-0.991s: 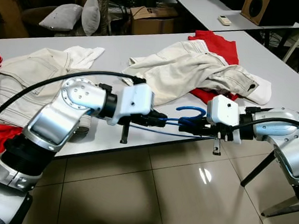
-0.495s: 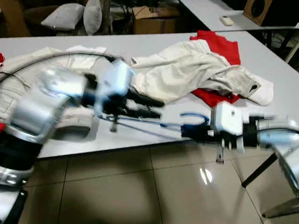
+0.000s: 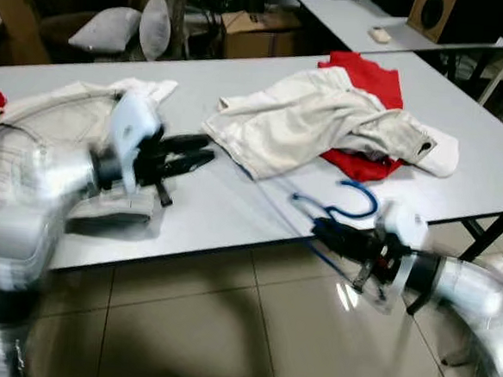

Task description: Hang hanger

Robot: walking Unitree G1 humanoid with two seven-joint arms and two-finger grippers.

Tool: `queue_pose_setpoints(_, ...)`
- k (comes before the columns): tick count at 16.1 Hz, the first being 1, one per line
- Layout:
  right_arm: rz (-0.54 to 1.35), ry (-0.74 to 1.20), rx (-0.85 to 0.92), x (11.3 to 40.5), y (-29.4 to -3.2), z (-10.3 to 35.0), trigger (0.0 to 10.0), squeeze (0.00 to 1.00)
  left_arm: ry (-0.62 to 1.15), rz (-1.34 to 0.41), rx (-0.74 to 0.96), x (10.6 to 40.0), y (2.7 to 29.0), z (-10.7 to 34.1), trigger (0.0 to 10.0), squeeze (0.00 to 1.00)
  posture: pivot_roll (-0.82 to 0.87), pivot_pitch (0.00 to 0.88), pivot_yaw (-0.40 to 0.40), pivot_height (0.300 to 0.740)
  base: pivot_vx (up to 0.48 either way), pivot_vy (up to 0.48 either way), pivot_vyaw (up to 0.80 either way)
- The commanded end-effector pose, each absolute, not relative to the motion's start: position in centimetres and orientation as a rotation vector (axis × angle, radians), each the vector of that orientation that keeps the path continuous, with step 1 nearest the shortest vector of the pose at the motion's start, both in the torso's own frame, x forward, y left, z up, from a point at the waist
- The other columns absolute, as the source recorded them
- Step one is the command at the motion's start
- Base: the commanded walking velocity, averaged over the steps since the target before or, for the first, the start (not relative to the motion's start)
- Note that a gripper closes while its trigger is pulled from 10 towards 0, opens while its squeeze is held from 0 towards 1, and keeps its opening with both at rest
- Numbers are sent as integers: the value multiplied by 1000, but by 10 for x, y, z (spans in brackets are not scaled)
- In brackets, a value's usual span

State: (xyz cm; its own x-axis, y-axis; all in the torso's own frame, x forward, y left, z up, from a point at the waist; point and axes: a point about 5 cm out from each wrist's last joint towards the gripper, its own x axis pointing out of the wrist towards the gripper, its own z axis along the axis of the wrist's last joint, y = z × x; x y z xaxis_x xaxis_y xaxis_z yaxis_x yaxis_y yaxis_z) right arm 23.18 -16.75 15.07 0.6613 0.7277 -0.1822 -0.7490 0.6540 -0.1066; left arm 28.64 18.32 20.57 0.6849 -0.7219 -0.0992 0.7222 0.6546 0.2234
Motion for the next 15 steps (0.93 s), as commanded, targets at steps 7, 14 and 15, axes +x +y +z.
queue_pose_setpoints(7, 156, 97, -127, 225, -177, 141, 10000, 0, 78, -396, 190, 266, 168, 147, 10000, 0, -11, 11, 64, 740, 0, 186, 0)
queue_pose_setpoints(14, 142, 106, -36, 230, -163, 142, 10000, 0, 81, -332, 241, 275, 150, 142, 10000, 0, -29, 24, 68, 740, 0, 394, 0)
queue_pose_setpoints(15, 152, 103, -46, 232, -161, 143, 10000, 0, 77, -339, 244, 275, 146, 143, 10000, 0, -23, 24, 66, 740, 0, 398, 0)
